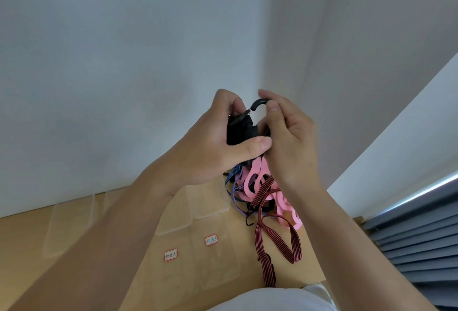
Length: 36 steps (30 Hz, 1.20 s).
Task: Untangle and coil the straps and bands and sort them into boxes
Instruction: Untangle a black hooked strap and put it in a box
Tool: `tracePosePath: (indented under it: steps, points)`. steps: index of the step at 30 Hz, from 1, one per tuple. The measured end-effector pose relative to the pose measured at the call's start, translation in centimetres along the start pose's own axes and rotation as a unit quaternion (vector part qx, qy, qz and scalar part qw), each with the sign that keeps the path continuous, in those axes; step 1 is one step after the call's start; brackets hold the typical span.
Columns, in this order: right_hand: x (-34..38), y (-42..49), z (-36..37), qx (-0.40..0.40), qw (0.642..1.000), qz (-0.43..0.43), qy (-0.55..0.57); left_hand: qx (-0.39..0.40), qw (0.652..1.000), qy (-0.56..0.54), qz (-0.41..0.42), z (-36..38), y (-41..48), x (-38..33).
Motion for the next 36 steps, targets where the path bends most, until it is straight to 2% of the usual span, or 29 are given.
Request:
tracePosePath:
  steps: [7, 11, 15, 19, 26, 36]
  points:
    - [0.7, -0.4, 0.9, 0.054, 0.991, -0.092, -0.077, 0.032, 0.998, -0.029, 0.056, -0.2, -0.2, -0.9]
    - [0.9, -1.2, 1.8, 0.076, 0.987, -0.127, -0.067, 0.091, 0.993, -0.055, 0.058, -0.3, -0.6, -1.2]
    - [0.4, -1.3, 2.1, 0.094, 0.985, -0.132, -0.067, 0.112, 0.991, -0.045, 0.06, -0.6, -0.8, -1.1]
    - [0.6, -1.8, 2.4, 0.087, 0.981, -0.16, -0.061, 0.127, 0.987, -0.085, 0.056, -1.5, -0.5, -1.2]
    - [-0.2, -1.9, 2.7, 0.111, 0.982, -0.137, -0.062, 0.16, 0.969, -0.188, 0.017, -1.1, -0.7, 0.5]
    - [-1.2, -1.4, 3.0, 0.156, 0.981, -0.093, -0.065, 0.125, 0.948, -0.294, -0.012, -0.7, -0.5, 2.4]
Point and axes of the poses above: each hand's wrist, its own y-axis towards the middle knuckle, its own z-axis out of the palm, x = y × z, the point moved 5 cm from there along y, towards the middle knuckle, and after that the axes turned 6 degrees about y, right-handed, at the moved point
